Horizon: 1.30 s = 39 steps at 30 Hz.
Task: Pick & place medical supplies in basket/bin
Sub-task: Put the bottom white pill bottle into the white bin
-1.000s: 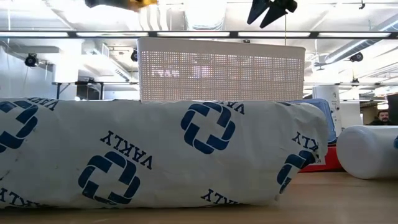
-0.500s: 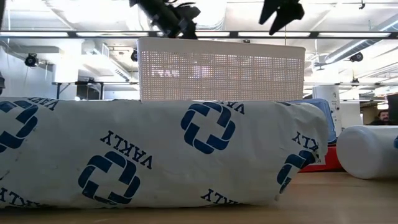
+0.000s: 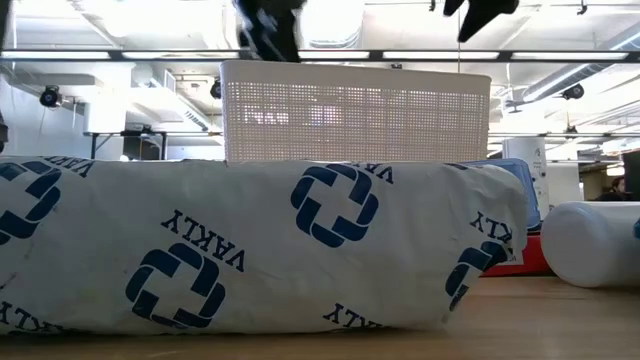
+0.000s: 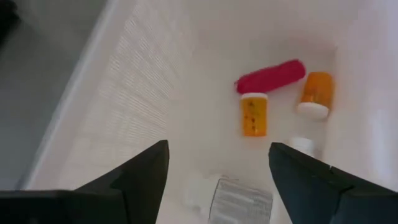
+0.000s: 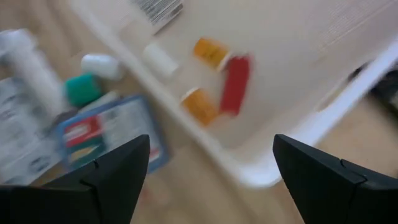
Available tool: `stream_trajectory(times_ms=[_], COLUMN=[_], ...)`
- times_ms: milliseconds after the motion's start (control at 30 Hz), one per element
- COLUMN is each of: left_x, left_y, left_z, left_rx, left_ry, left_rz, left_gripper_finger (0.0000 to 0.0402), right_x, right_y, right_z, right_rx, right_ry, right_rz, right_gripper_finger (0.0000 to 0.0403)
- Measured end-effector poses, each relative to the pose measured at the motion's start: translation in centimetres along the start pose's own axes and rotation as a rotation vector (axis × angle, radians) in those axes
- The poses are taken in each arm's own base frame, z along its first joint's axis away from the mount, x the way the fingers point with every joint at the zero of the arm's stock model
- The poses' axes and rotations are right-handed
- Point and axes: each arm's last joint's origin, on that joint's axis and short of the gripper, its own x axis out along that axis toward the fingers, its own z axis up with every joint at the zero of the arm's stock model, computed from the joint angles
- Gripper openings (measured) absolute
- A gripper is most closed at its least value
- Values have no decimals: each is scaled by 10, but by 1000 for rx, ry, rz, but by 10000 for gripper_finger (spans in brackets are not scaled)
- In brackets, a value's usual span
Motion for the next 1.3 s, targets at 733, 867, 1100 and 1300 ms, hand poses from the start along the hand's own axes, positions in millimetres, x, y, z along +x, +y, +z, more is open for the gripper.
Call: stream_trajectory(times_ms=[733, 867, 1100, 1300], left_x=[-71, -61, -50, -45], left_y=[-23, -34, -46, -50], left_z=[-233, -255, -267, -266], left_rx=[-673, -702, -631, -585], left_ry=[-107, -28, 43, 65], left_rz=[-368, -415, -422, -400], left_gripper_finger=[230, 230, 230, 230], right_x=[82, 99, 115, 119], right_y=[56, 63, 90, 99], right_z=[-67, -98, -139, -166], right_rx=[437, 528, 648, 485], right_ry=[408, 488, 463, 315], right_rz=[330, 266, 400, 434], right_gripper_finger=[327, 327, 327, 327])
